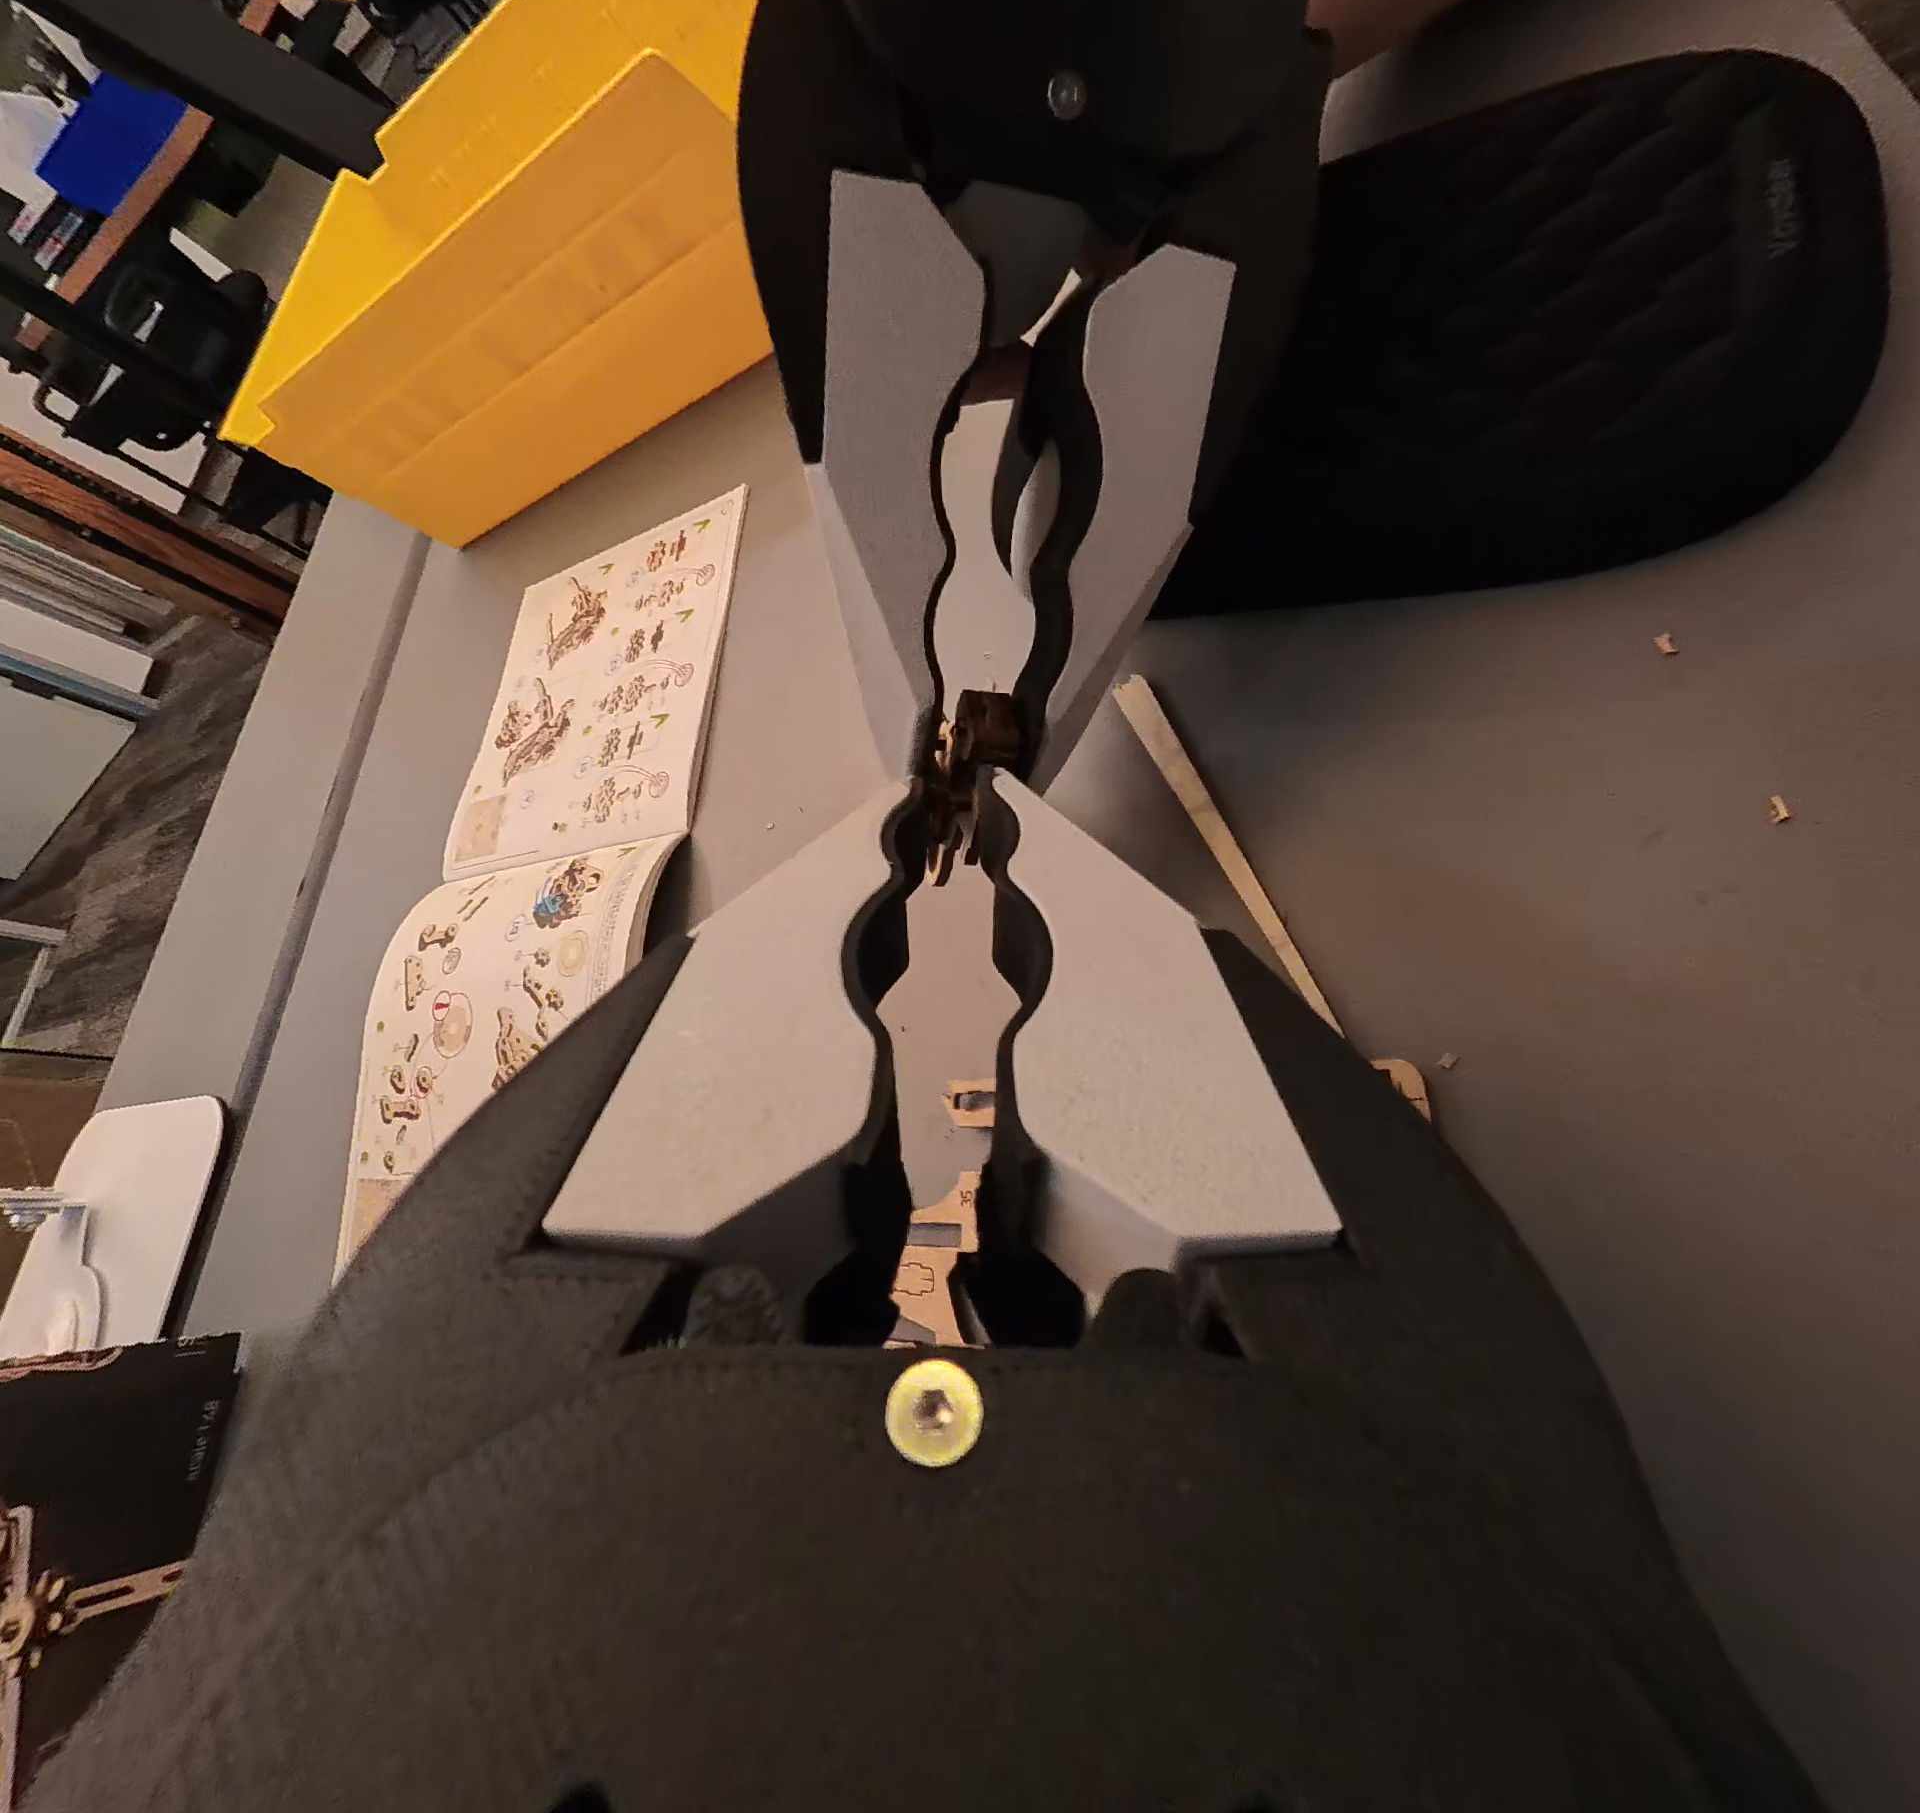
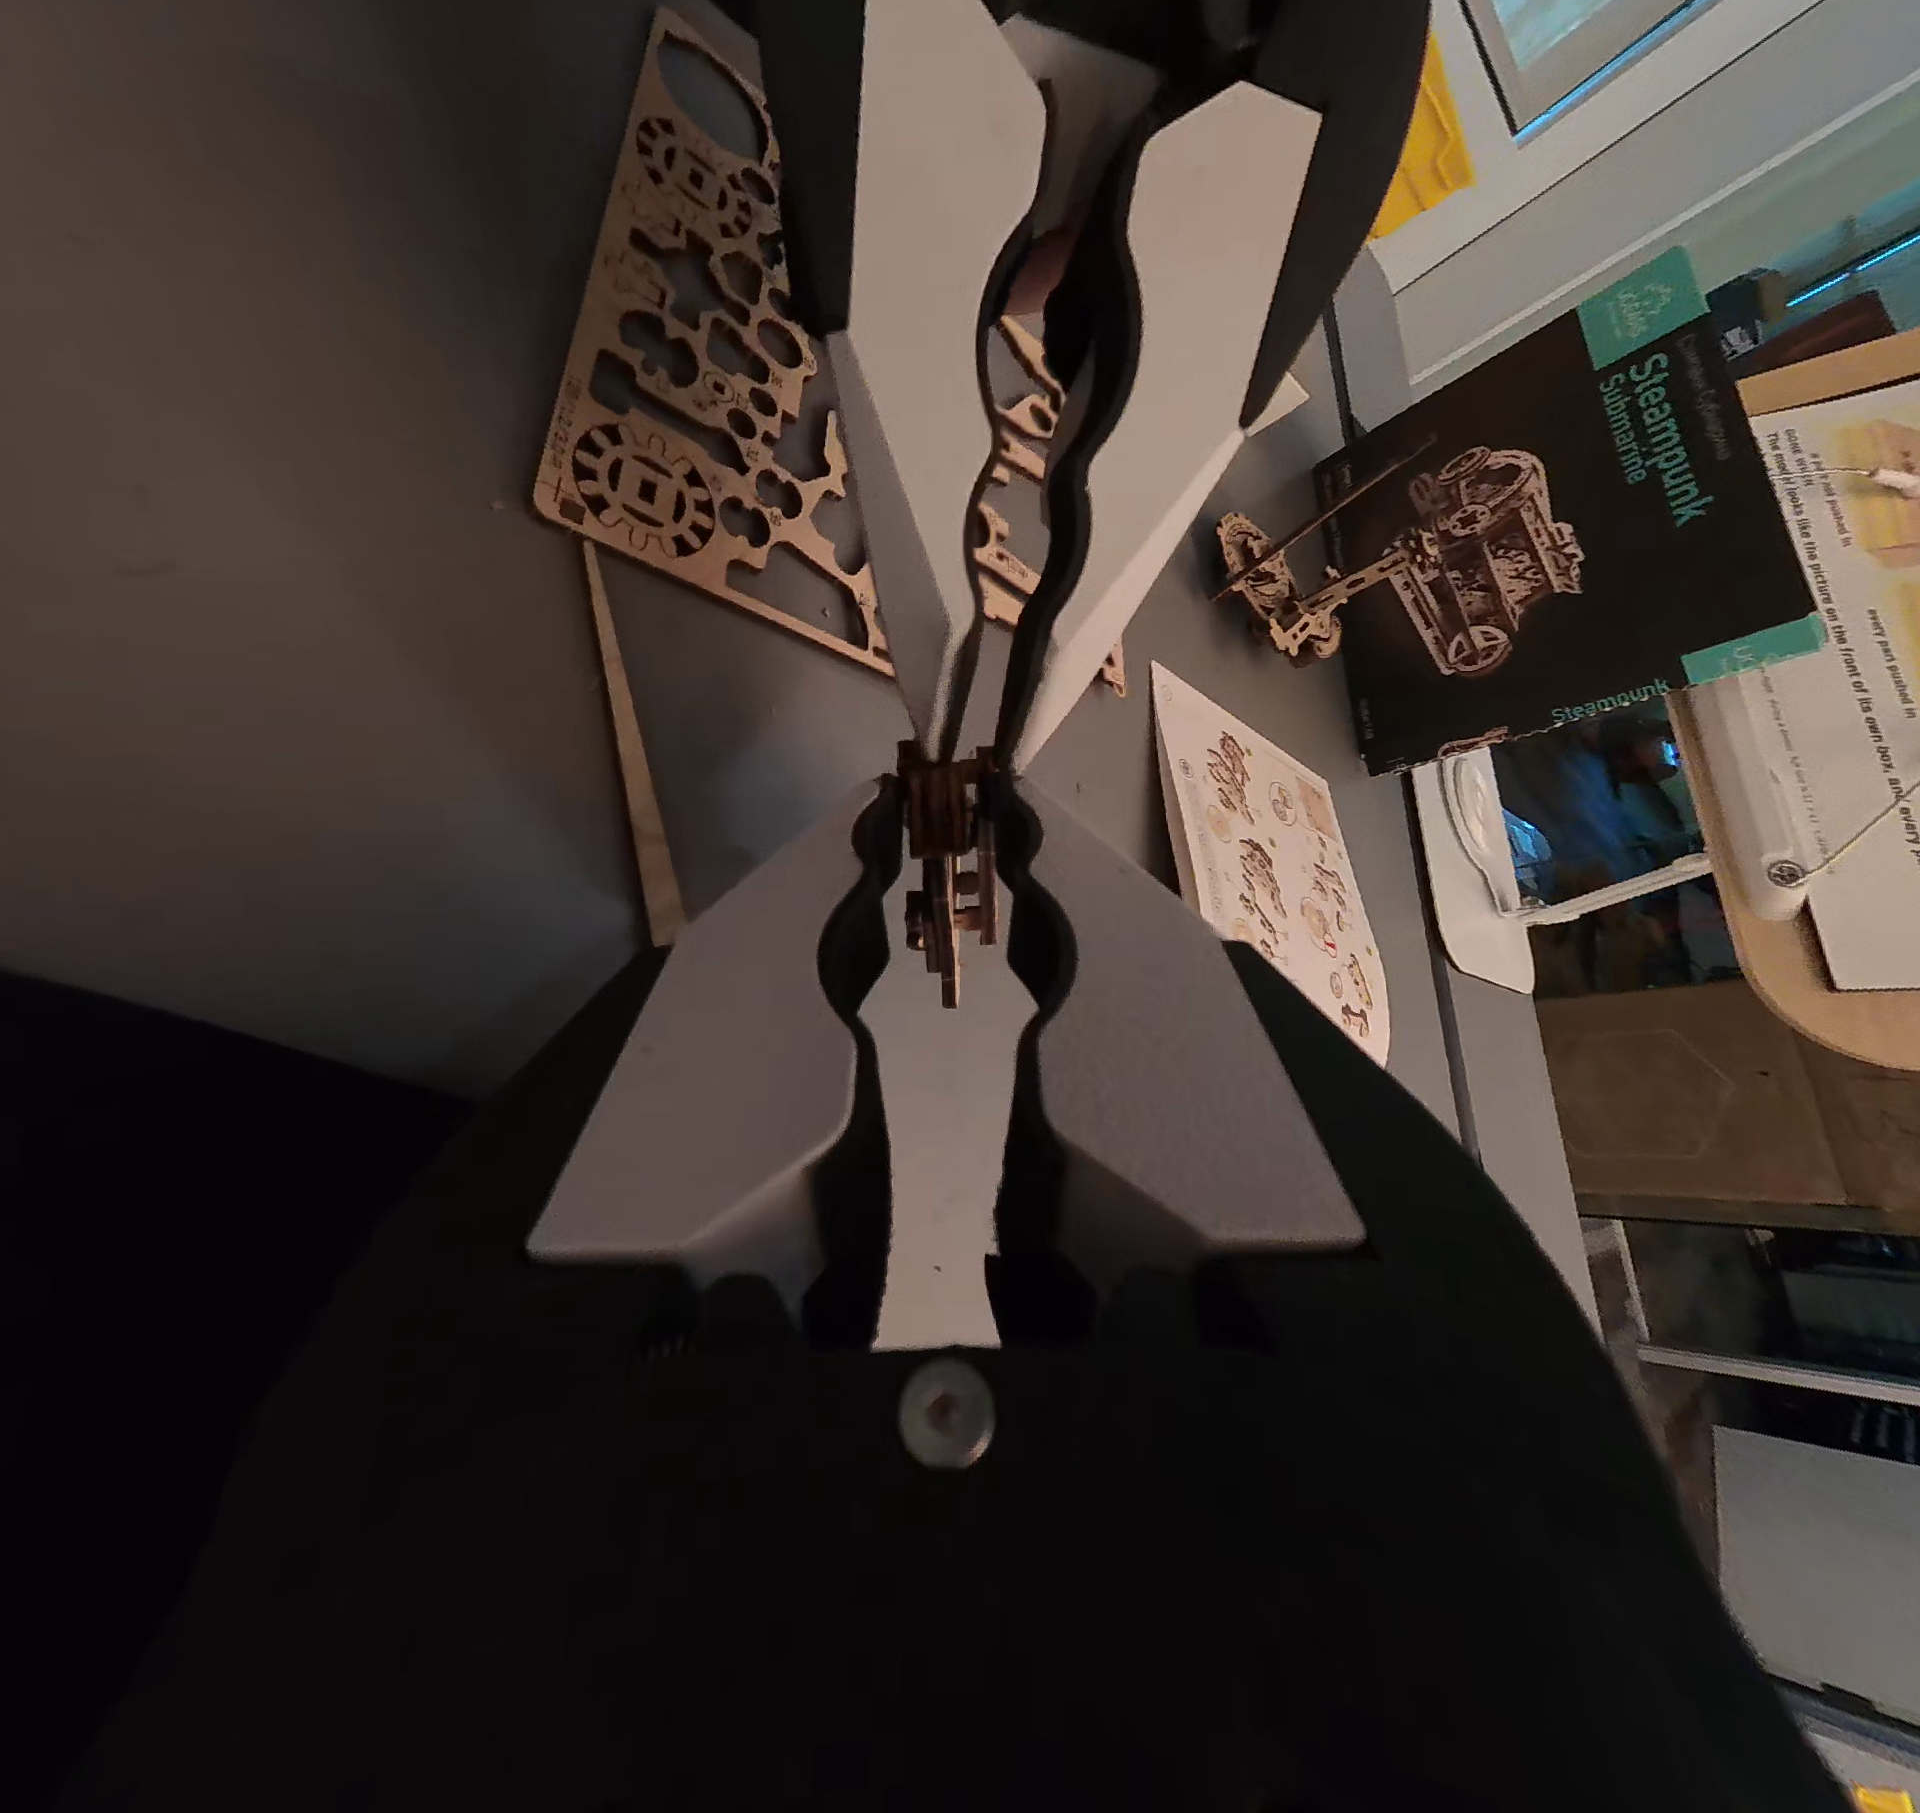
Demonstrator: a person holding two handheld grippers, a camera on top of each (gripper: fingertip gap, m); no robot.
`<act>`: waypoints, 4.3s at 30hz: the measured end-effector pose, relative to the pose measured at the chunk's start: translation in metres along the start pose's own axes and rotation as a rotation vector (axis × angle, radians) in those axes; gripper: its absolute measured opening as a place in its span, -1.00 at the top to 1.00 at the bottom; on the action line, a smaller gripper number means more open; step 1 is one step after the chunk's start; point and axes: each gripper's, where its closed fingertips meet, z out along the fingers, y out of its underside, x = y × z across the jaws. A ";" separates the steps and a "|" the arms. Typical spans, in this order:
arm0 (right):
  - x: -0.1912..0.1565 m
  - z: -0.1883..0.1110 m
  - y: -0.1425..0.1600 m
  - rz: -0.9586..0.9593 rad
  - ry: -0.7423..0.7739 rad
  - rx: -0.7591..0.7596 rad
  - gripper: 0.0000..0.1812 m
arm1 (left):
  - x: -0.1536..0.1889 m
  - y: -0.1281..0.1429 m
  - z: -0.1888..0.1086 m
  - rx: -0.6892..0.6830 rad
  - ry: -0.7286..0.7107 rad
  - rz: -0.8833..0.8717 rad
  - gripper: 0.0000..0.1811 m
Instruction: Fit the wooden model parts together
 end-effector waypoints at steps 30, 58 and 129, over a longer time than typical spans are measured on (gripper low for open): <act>0.018 -0.014 -0.012 0.520 -0.190 0.303 0.81 | -0.010 0.001 -0.002 0.046 0.019 -0.142 1.00; 0.045 -0.035 -0.011 0.871 -0.331 0.529 0.75 | -0.038 -0.024 -0.024 0.370 0.281 -0.895 1.00; 0.118 -0.092 0.102 0.755 0.684 -0.335 -0.20 | -0.147 0.055 -0.094 -0.198 -0.803 -0.592 -0.16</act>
